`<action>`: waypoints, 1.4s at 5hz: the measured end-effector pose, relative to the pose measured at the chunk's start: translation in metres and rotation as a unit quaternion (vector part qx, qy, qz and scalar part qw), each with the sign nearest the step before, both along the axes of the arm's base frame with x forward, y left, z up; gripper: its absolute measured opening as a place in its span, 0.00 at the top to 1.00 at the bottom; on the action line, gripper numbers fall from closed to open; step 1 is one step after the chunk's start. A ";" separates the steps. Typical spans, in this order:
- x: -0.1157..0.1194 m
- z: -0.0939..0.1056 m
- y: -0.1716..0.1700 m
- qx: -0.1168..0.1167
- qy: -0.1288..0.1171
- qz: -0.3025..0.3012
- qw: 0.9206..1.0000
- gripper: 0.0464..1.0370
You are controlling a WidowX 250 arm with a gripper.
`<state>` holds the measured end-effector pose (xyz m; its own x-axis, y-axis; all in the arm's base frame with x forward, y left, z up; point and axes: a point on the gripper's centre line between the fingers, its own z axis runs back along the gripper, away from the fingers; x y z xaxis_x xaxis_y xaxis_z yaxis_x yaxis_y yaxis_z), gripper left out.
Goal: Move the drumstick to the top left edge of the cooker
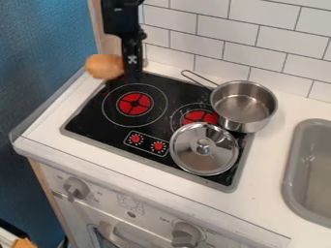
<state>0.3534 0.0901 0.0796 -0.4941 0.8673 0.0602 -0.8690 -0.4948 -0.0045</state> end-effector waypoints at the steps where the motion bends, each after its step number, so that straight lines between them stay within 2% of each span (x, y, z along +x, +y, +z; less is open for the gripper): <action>1: 0.016 -0.007 -0.009 0.027 0.006 -0.112 0.993 0.75; 2: 0.032 -0.016 -0.017 0.036 0.004 -0.156 0.987 0.75; 3: 0.041 -0.036 -0.013 0.036 0.026 -0.155 0.987 0.75; 5: 0.046 -0.051 -0.006 0.034 0.040 -0.140 0.989 0.75; 6: 0.046 -0.065 -0.006 0.026 0.054 -0.143 0.988 0.75; 7: 0.047 -0.066 -0.008 0.022 0.052 -0.149 0.987 0.75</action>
<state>0.4002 0.0825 0.0139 -0.2076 0.9685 0.1376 -0.9727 -0.2193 0.0762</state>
